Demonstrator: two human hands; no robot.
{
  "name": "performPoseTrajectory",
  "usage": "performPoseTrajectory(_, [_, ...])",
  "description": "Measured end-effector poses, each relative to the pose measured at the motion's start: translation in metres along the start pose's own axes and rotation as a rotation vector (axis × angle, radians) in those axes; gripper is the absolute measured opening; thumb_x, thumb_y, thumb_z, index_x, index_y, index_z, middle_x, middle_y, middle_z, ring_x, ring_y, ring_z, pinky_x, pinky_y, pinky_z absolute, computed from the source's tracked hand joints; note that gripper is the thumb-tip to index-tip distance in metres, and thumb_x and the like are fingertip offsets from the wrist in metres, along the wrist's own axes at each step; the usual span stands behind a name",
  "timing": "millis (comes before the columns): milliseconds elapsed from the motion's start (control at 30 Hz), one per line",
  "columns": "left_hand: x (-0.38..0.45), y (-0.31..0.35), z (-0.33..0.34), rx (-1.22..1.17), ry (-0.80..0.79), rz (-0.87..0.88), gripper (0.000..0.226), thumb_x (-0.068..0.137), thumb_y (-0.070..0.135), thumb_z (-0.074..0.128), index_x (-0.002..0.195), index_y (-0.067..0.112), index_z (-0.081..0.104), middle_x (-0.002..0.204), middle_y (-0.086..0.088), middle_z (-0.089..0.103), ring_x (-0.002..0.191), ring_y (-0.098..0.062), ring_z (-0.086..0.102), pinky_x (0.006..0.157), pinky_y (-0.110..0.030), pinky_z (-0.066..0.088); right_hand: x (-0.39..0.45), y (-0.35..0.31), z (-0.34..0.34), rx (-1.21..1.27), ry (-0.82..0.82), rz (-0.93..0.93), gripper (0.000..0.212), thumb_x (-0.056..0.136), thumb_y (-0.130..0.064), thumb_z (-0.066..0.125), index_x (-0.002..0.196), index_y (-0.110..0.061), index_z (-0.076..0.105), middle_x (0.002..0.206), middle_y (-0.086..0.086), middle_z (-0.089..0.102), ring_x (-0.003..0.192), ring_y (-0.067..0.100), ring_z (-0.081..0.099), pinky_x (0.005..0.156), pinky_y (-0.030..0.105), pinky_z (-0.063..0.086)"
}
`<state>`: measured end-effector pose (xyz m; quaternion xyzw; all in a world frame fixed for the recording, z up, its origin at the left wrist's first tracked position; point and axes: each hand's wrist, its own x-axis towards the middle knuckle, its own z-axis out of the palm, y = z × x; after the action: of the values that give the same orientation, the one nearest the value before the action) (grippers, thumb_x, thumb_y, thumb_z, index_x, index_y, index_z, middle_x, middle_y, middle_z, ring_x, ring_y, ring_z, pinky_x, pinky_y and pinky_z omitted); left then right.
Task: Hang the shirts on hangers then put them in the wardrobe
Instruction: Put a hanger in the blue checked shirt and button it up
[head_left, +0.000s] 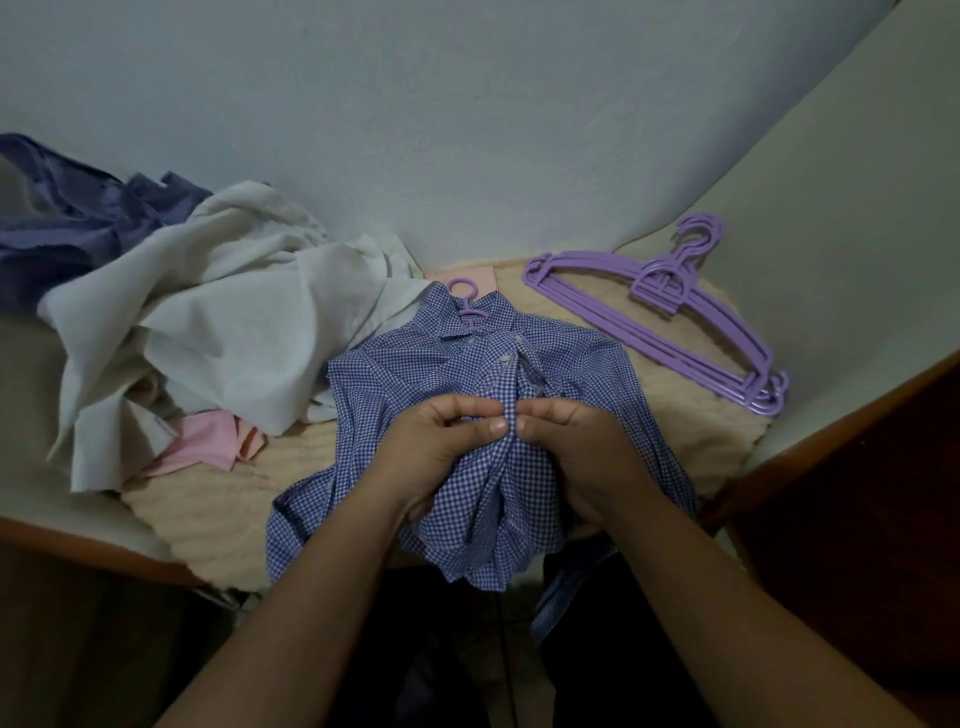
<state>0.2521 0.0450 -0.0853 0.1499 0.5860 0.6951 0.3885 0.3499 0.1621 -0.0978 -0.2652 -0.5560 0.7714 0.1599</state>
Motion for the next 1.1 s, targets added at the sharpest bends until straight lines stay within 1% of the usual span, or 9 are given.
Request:
performPoseTrajectory(133, [0.001,0.000,-0.001,0.060,-0.028,0.064,0.017,0.058,0.003,0.072,0.070,0.013,0.075,0.073,0.004,0.072,0.076,-0.008,0.069,0.071,-0.016,0.053,0.001,0.001,-0.003,-0.002,-0.026,0.013,0.013,0.084,0.003,0.061,0.093,-0.004,0.068,0.097,0.018,0.070,0.098,0.032,0.066,0.092,0.044,0.050])
performPoseTrajectory(333, [0.003,-0.003,-0.002,0.119,-0.032,0.114,0.018,0.056,0.005,0.074,0.069,0.018,0.078,0.072,0.011,0.065,0.078,-0.007,0.066,0.076,-0.017,0.053,0.004,0.002,0.000,0.005,0.014,0.025,0.013,0.083,0.003,0.063,0.095,0.001,0.067,0.097,0.022,0.070,0.096,0.032,0.066,0.089,0.041,0.052])
performPoseTrajectory(500, [0.003,-0.002,-0.003,0.185,-0.033,0.133,0.021,0.053,0.014,0.078,0.072,0.022,0.079,0.082,0.001,0.057,0.085,-0.014,0.061,0.087,-0.028,0.051,0.006,-0.001,-0.002,0.027,-0.050,0.046,0.014,0.082,0.006,0.061,0.082,-0.007,0.065,0.080,0.012,0.068,0.080,0.025,0.063,0.079,0.038,0.050])
performPoseTrajectory(633, [0.002,-0.002,-0.005,0.227,-0.040,0.145,0.022,0.054,0.015,0.079,0.073,0.025,0.079,0.086,-0.004,0.054,0.086,-0.016,0.058,0.087,-0.030,0.049,0.004,-0.002,-0.004,0.034,-0.110,0.036,0.009,0.084,0.001,0.061,0.086,-0.006,0.066,0.082,0.010,0.071,0.084,0.024,0.065,0.082,0.037,0.050])
performPoseTrajectory(767, [0.002,-0.005,-0.006,0.245,-0.032,0.137,0.024,0.052,0.019,0.079,0.073,0.031,0.079,0.088,0.004,0.055,0.094,-0.013,0.057,0.093,-0.029,0.048,0.004,-0.001,-0.005,-0.016,-0.092,0.018,0.009,0.079,-0.003,0.068,0.087,-0.007,0.066,0.084,0.010,0.071,0.087,0.023,0.067,0.085,0.037,0.051])
performPoseTrajectory(833, [0.003,-0.007,-0.006,0.273,-0.039,0.139,0.031,0.049,0.027,0.082,0.079,0.033,0.079,0.094,0.005,0.058,0.106,-0.019,0.057,0.101,-0.033,0.046,0.005,0.000,-0.005,-0.078,-0.054,-0.003,0.009,0.080,-0.001,0.068,0.084,-0.009,0.066,0.080,0.009,0.070,0.082,0.021,0.066,0.082,0.037,0.050])
performPoseTrajectory(900, [0.004,-0.009,-0.007,0.267,-0.028,0.125,0.033,0.048,0.027,0.082,0.081,0.033,0.079,0.100,0.003,0.060,0.115,-0.023,0.057,0.104,-0.036,0.045,0.005,0.000,-0.005,-0.136,-0.031,-0.027,0.009,0.080,-0.001,0.068,0.080,-0.010,0.066,0.077,0.008,0.069,0.077,0.019,0.064,0.078,0.036,0.051])
performPoseTrajectory(1033, [0.006,-0.010,-0.010,0.216,-0.055,0.071,0.029,0.054,0.016,0.079,0.080,0.027,0.080,0.102,0.001,0.063,0.115,-0.022,0.058,0.101,-0.032,0.047,0.003,0.000,-0.005,-0.124,-0.047,-0.070,0.013,0.080,0.003,0.067,0.075,-0.009,0.063,0.069,0.005,0.067,0.070,0.015,0.063,0.071,0.029,0.051])
performPoseTrajectory(1100, [0.005,-0.009,-0.010,0.183,-0.089,0.052,0.026,0.063,0.007,0.076,0.084,0.022,0.079,0.100,0.001,0.064,0.105,-0.010,0.063,0.090,-0.022,0.051,0.004,0.000,-0.005,-0.081,-0.068,-0.072,0.018,0.081,0.007,0.064,0.072,-0.009,0.061,0.065,0.002,0.066,0.067,0.013,0.063,0.069,0.027,0.051])
